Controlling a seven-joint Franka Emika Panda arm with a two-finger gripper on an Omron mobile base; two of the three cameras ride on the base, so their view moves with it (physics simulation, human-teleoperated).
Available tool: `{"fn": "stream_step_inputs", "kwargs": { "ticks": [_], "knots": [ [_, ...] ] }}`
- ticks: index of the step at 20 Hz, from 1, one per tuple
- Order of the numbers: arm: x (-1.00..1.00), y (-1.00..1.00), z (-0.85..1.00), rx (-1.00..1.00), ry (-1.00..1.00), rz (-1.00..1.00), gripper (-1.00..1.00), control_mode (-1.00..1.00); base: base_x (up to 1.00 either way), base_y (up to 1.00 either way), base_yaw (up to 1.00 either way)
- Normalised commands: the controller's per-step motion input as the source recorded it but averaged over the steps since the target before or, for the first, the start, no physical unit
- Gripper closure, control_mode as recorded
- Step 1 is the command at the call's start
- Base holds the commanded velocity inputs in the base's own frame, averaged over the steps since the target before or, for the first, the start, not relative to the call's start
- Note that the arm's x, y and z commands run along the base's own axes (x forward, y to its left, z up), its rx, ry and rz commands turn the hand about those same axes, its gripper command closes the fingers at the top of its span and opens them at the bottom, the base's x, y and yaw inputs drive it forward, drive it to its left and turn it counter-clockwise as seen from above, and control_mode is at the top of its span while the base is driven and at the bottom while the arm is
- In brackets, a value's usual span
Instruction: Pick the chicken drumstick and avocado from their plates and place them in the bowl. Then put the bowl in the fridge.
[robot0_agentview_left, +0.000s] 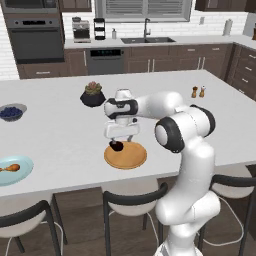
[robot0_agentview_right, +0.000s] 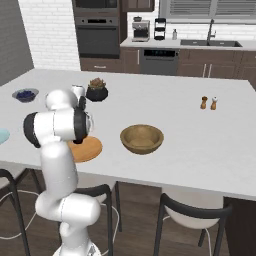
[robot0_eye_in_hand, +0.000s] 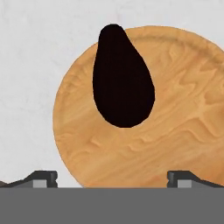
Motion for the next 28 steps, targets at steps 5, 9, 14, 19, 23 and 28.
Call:
{"fn": "stream_step_inputs", "kwargs": {
  "ticks": [5,9,14,19,23,28],
  "knots": [
    [0.34,0.06,-0.26,0.0,0.07,0.0,-1.0,-1.0,0.0,0.0,0.0],
    [0.35,0.04,-0.28,0.0,0.03,0.0,-1.0,-1.0,0.0,0.0,0.0],
    [0.26,0.09,-0.28,0.0,0.04,0.0,-1.0,-1.0,0.0,0.0,0.0],
    [-0.11,0.0,-0.21,0.0,0.05,0.0,-1.0,-1.0,0.0,0.0,0.0],
    [-0.13,0.04,-0.21,0.0,0.06,0.0,-1.0,-1.0,0.0,0.0,0.0],
    [-0.17,0.05,-0.19,0.02,0.09,0.0,1.0,-1.0,0.0,0.0,0.0]
  ]
}}
